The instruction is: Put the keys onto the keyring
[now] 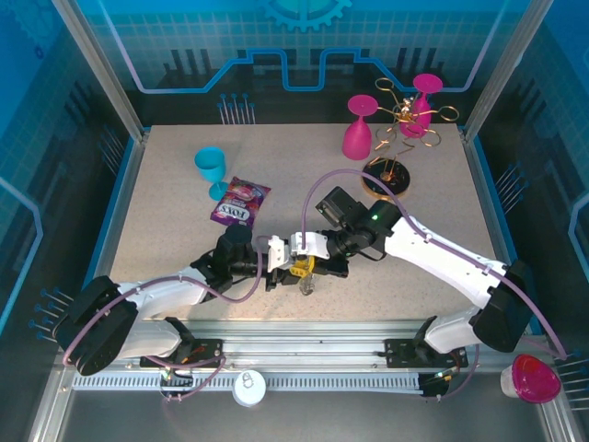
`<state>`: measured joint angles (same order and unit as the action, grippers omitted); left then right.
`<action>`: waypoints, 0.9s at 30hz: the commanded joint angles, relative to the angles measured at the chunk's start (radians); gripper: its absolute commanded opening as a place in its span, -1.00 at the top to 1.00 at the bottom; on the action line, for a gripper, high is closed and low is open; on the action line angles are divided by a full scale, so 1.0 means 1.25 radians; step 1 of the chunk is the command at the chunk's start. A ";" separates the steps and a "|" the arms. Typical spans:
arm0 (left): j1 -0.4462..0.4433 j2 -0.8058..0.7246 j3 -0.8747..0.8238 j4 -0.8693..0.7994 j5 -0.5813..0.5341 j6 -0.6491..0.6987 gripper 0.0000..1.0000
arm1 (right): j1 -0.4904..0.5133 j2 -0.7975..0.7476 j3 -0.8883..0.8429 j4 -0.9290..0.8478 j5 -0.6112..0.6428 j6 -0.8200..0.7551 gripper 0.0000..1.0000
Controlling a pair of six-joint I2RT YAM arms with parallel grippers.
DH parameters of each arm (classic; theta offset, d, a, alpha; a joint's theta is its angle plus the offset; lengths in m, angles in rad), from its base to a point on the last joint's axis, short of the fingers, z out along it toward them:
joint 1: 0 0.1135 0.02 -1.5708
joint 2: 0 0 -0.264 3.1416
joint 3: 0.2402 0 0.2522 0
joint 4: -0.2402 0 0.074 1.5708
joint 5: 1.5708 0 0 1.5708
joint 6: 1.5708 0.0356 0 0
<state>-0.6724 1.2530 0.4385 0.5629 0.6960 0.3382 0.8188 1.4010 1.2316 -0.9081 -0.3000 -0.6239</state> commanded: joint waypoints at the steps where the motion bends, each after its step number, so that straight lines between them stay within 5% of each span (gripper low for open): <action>1: -0.004 -0.018 0.002 0.085 0.012 -0.010 0.67 | -0.003 -0.020 -0.036 0.013 -0.030 0.025 1.00; 15: -0.004 -0.018 0.003 0.083 0.037 -0.010 0.69 | -0.018 -0.041 -0.059 0.006 -0.025 0.022 1.00; 25: -0.004 -0.024 -0.015 0.138 0.053 -0.022 1.00 | -0.021 -0.048 -0.069 0.026 -0.029 0.048 1.00; 27: -0.004 -0.027 -0.019 0.143 0.055 -0.020 1.00 | -0.050 -0.079 -0.088 0.069 -0.066 0.086 0.69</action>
<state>-0.6769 1.2530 0.4179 0.6373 0.7238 0.3149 0.7929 1.3453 1.1549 -0.8471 -0.3332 -0.5739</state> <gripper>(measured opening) 0.049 0.110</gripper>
